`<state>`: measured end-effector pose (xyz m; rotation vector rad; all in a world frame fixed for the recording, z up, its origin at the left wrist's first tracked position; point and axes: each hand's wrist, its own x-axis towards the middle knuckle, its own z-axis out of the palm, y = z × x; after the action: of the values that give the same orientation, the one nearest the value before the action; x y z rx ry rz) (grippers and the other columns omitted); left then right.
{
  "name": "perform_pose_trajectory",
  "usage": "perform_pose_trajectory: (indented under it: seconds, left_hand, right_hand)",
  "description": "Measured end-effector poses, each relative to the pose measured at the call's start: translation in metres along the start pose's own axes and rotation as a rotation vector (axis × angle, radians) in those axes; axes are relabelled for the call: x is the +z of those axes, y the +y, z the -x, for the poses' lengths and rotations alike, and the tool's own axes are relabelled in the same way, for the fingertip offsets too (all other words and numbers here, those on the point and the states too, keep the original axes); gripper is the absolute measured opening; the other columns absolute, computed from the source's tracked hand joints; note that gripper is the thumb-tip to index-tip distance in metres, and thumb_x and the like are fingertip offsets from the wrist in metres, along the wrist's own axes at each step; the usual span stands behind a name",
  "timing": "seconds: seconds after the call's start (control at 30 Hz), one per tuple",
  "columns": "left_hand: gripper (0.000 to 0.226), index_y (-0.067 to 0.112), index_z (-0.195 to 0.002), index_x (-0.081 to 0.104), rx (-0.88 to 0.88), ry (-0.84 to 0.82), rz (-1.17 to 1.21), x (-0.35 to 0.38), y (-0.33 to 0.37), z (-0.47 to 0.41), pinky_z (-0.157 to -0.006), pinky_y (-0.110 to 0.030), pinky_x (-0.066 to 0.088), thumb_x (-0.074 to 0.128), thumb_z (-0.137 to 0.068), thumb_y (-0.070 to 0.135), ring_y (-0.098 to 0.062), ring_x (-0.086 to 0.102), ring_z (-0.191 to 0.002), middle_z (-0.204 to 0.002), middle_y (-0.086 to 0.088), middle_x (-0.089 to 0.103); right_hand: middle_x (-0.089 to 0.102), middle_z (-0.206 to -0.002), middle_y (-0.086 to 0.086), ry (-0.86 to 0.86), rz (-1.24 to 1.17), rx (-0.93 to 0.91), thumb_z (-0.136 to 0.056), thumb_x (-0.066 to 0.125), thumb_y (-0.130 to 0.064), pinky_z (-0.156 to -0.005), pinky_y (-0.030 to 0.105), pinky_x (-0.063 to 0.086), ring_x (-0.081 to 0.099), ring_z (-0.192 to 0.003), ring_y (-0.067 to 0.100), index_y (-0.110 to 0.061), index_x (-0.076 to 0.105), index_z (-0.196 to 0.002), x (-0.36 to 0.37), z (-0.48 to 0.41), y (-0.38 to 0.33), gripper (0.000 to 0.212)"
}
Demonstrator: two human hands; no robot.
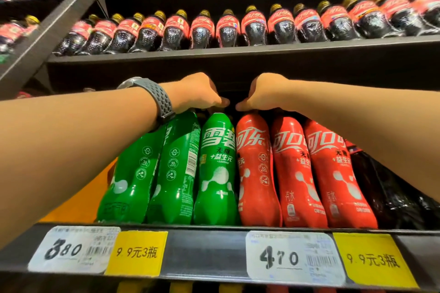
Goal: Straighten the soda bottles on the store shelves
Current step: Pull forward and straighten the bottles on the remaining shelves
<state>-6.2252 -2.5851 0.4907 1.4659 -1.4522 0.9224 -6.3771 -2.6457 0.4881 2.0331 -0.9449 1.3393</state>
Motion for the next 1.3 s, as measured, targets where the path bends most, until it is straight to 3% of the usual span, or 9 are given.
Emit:
perform_pose_trajectory:
  seconds: [0.2,0.37,0.5,0.57,0.63,0.73,1.03,1.2,1.3]
  left_hand:
    - [0.027,0.009,-0.096,0.074,0.006,-0.020,0.122,0.003,-0.001,0.001,-0.074,-0.031,0.053,0.075,-0.079,0.031,-0.024,0.068,-0.084,-0.093,-0.011,0.073]
    - [0.032,0.012,-0.096,0.073,0.013,-0.014,0.085,0.002,-0.003,0.001,-0.062,-0.024,0.047,0.073,-0.079,0.039,-0.018,0.063,-0.080,-0.092,-0.007,0.072]
    - [0.035,0.011,-0.095,0.071,0.055,0.012,-0.048,-0.012,-0.005,0.002,-0.055,-0.025,0.042,0.063,-0.086,0.044,-0.019,0.059,-0.074,-0.088,-0.006,0.068]
    - [0.033,0.012,-0.101,0.070,0.096,0.054,-0.215,-0.022,-0.011,0.004,-0.066,-0.028,0.045,0.059,-0.088,0.041,-0.027,0.060,-0.088,-0.099,-0.010,0.068]
    - [0.031,0.014,-0.107,0.069,0.126,0.061,-0.337,-0.033,-0.018,0.009,-0.076,-0.030,0.045,0.058,-0.089,0.036,-0.030,0.059,-0.099,-0.108,-0.011,0.067]
    - [0.029,0.015,-0.107,0.069,0.108,-0.016,-0.420,-0.048,-0.031,0.015,-0.073,-0.028,0.043,0.058,-0.088,0.034,-0.025,0.057,-0.088,-0.105,-0.009,0.067]
    - [0.030,0.009,-0.109,0.068,0.074,-0.111,-0.452,-0.065,-0.065,0.022,-0.078,-0.032,0.048,0.055,-0.091,0.029,-0.026,0.060,-0.093,-0.107,-0.011,0.068]
    - [0.018,0.011,-0.071,0.064,0.053,-0.106,-0.414,-0.080,-0.078,0.022,-0.059,-0.029,0.045,0.056,-0.086,0.016,-0.022,0.058,-0.067,-0.071,-0.005,0.065]
    - [0.013,0.012,-0.090,0.070,0.084,-0.087,-0.368,-0.083,-0.084,0.025,-0.063,-0.029,0.049,0.058,-0.085,0.014,-0.019,0.061,-0.073,-0.080,-0.003,0.066]
  right_hand:
    - [0.065,-0.107,0.007,-0.088,-0.154,0.012,-0.080,0.073,-0.037,-0.071,0.028,0.047,0.060,-0.094,0.025,-0.014,0.068,-0.113,-0.004,0.003,0.010,0.040]
    - [0.064,-0.110,0.002,-0.101,-0.167,-0.034,-0.084,0.069,-0.029,-0.080,0.030,0.048,0.056,-0.096,0.020,-0.023,0.069,-0.113,-0.006,0.005,0.010,0.029]
    - [0.064,-0.111,0.006,-0.058,-0.096,-0.021,-0.083,0.067,-0.043,-0.086,0.037,0.053,0.059,-0.100,0.026,-0.018,0.068,-0.114,-0.006,0.004,0.006,0.039]
    - [0.065,-0.109,0.010,-0.010,-0.031,0.006,-0.079,0.068,-0.053,-0.085,0.036,0.053,0.061,-0.100,0.029,-0.013,0.067,-0.113,-0.005,0.005,0.003,0.053]
    - [0.067,-0.105,0.011,0.006,-0.003,0.018,-0.077,0.071,-0.052,-0.085,0.035,0.053,0.062,-0.098,0.030,-0.009,0.068,-0.109,-0.004,0.004,0.002,0.054]
    - [0.068,-0.105,0.011,-0.025,-0.048,0.029,-0.080,0.071,-0.044,-0.084,0.034,0.053,0.062,-0.098,0.029,-0.009,0.070,-0.107,-0.005,0.003,0.004,0.044]
    - [0.066,-0.107,0.013,-0.002,0.063,0.047,-0.082,0.065,-0.048,-0.082,0.035,0.052,0.061,-0.097,0.033,-0.010,0.068,-0.109,-0.007,-0.002,-0.007,0.047]
    - [0.067,-0.097,0.007,0.220,-0.078,-0.168,-0.082,0.057,-0.054,-0.079,0.032,0.048,0.060,-0.098,0.029,-0.021,0.068,-0.090,-0.003,-0.007,-0.048,0.036]
    - [0.064,-0.089,0.005,0.132,-0.052,-0.179,-0.081,0.053,-0.064,-0.076,0.031,0.048,0.061,-0.093,0.028,-0.016,0.068,-0.088,0.009,-0.008,-0.079,0.050]
